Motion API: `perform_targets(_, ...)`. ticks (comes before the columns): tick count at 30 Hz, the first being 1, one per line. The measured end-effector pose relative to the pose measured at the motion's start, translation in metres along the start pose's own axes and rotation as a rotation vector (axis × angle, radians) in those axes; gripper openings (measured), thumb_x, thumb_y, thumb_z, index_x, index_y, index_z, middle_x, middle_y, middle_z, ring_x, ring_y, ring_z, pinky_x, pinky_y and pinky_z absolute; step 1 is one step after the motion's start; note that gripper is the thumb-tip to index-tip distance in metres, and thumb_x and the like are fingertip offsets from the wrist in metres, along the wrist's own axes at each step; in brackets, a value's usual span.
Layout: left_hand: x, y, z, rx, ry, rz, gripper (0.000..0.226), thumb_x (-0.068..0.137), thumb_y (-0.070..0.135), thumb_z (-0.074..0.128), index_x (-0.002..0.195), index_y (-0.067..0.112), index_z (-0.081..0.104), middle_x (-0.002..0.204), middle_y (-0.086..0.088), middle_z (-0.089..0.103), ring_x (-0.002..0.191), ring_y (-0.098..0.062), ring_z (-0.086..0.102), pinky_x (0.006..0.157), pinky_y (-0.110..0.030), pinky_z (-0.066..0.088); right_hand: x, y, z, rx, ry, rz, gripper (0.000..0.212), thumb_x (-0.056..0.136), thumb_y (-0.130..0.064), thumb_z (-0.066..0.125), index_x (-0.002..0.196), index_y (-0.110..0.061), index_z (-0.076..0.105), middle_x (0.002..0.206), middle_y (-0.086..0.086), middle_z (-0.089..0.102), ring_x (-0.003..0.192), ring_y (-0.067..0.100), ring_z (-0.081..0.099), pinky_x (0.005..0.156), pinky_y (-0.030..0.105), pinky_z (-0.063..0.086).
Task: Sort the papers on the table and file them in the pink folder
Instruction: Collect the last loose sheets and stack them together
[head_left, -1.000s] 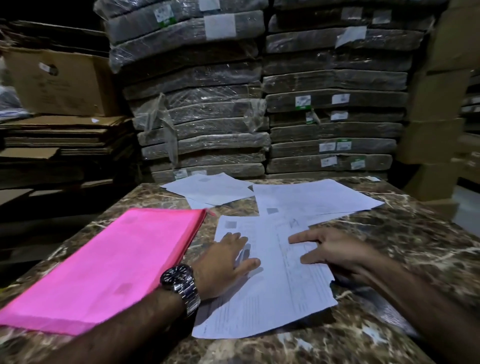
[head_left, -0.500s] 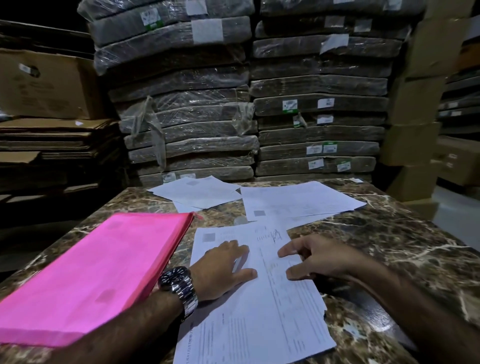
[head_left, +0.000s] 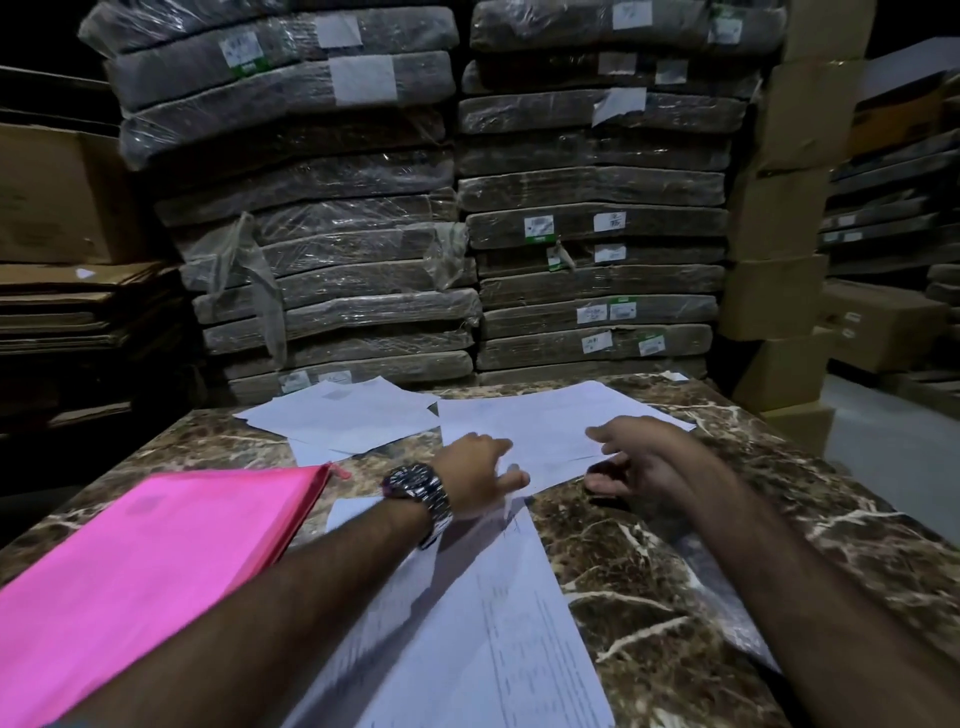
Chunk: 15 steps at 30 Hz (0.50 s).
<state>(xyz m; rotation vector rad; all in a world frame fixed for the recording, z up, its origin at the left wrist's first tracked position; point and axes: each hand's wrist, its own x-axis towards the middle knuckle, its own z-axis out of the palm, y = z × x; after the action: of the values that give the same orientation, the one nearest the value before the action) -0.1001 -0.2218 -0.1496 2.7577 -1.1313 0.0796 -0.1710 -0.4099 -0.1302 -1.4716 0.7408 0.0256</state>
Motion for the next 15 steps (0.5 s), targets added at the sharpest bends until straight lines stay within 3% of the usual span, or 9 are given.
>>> perform_targets(3, 0.036, -0.001, 0.012, 0.033, -0.055, -0.036, 0.07, 0.089, 0.06, 0.044, 0.142, 0.014, 0.039, 0.139, -0.013, 0.049, 0.125, -0.03, 0.045, 0.099, -0.044, 0.043, -0.002, -0.002, 0.001, 0.109, -0.048, 0.019, 0.037, 0.093, -0.02, 0.061, 0.119, 0.0, 0.042, 0.137, 0.021, 0.04, 0.114, 0.038, 0.055, 0.06, 0.04, 0.061)
perform_targets(5, 0.048, 0.0, 0.021, 0.048, -0.105, -0.036, 0.068, 0.087, 0.064, 0.044, 0.13, 0.011, 0.049, 0.128, -0.014, 0.056, 0.114, -0.032, 0.053, 0.091, -0.04, 0.045, -0.003, -0.001, 0.005, 0.203, -0.092, 0.014, 0.044, 0.094, -0.018, 0.059, 0.128, 0.001, 0.04, 0.136, 0.023, 0.037, 0.118, 0.038, 0.052, 0.07, 0.043, 0.061)
perform_targets(7, 0.055, 0.002, 0.028, 0.079, -0.115, -0.013, 0.062, 0.084, 0.067, 0.046, 0.102, 0.008, 0.055, 0.108, -0.014, 0.065, 0.096, -0.031, 0.059, 0.077, -0.037, 0.046, -0.003, 0.001, 0.01, 0.252, -0.12, 0.007, 0.044, 0.095, -0.017, 0.057, 0.132, -0.004, 0.037, 0.118, 0.024, 0.041, 0.118, 0.037, 0.052, 0.082, 0.044, 0.058)
perform_targets(9, 0.059, 0.002, 0.029, 0.12, -0.097, 0.004, 0.059, 0.08, 0.071, 0.049, 0.087, 0.013, 0.049, 0.095, -0.011, 0.065, 0.087, -0.03, 0.059, 0.071, -0.035, 0.045, -0.001, 0.004, 0.015, 0.277, -0.13, -0.015, 0.037, 0.096, -0.016, 0.056, 0.128, -0.01, 0.039, 0.096, 0.017, 0.041, 0.119, 0.035, 0.053, 0.091, 0.044, 0.055)
perform_targets(11, 0.061, 0.001, 0.028, 0.15, -0.098, 0.011, 0.059, 0.076, 0.074, 0.052, 0.085, 0.015, 0.048, 0.087, -0.007, 0.061, 0.082, -0.028, 0.057, 0.069, -0.034, 0.045, 0.002, 0.006, 0.019, 0.293, -0.131, -0.023, 0.029, 0.095, -0.016, 0.056, 0.12, -0.01, 0.041, 0.089, 0.014, 0.041, 0.119, 0.034, 0.054, 0.09, 0.044, 0.055)
perform_targets(15, 0.066, 0.001, 0.026, 0.206, -0.073, 0.017, 0.061, 0.08, 0.072, 0.048, 0.095, 0.013, 0.059, 0.093, -0.008, 0.066, 0.081, -0.025, 0.057, 0.067, -0.033, 0.043, 0.002, 0.007, 0.021, 0.364, -0.141, -0.012, 0.027, 0.094, -0.014, 0.058, 0.111, -0.003, 0.039, 0.104, 0.019, 0.045, 0.117, 0.034, 0.053, 0.067, 0.042, 0.061)
